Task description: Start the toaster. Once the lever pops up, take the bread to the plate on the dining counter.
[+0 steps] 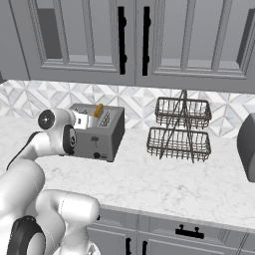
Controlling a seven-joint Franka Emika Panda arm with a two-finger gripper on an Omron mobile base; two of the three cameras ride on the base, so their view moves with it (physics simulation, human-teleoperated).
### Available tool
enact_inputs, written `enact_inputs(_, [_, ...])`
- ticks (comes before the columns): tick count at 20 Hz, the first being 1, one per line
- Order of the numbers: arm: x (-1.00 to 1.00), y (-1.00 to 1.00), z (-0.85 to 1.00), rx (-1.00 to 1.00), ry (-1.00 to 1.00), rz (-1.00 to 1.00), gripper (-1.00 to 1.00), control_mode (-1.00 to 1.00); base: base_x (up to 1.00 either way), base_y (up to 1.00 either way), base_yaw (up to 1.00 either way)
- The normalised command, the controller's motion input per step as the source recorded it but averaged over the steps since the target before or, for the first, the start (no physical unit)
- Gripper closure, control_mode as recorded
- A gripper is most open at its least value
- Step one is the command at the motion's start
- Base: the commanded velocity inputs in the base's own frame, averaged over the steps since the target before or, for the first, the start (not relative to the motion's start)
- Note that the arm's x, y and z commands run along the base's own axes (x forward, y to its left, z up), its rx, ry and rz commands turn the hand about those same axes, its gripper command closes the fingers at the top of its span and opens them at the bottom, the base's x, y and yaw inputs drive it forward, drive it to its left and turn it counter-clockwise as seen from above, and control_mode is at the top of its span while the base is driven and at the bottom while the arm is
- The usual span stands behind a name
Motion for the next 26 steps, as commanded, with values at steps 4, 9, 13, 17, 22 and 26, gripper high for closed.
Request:
enact_inputs(4, [0.00,0.00,0.00,0.00,0.00,0.00,-1.00,-1.00,0.00,0.00,0.00])
enact_inputs(9, [0.00,0.00,0.00,0.00,0.00,0.00,-1.00,-1.00,0.00,0.00,0.00])
enact_inputs(13, [0.25,0.13,-0.02,-0.03,0.00,0.00,-1.00,-1.00,0.00,0.00,0.00])
enact_inputs(17, [0.47,0.01,0.00,0.00,0.00,0.00,-1.00,-1.00,0.00,0.00,0.00])
enact_inputs(22, [0.48,0.00,0.00,0.00,0.00,0.00,-1.00,-1.00,0.00,0.00,0.00])
enact_inputs(26, [0.51,0.00,-0.06,0.00,0.00,0.00,-1.00,-1.00,0.00,0.00,0.00])
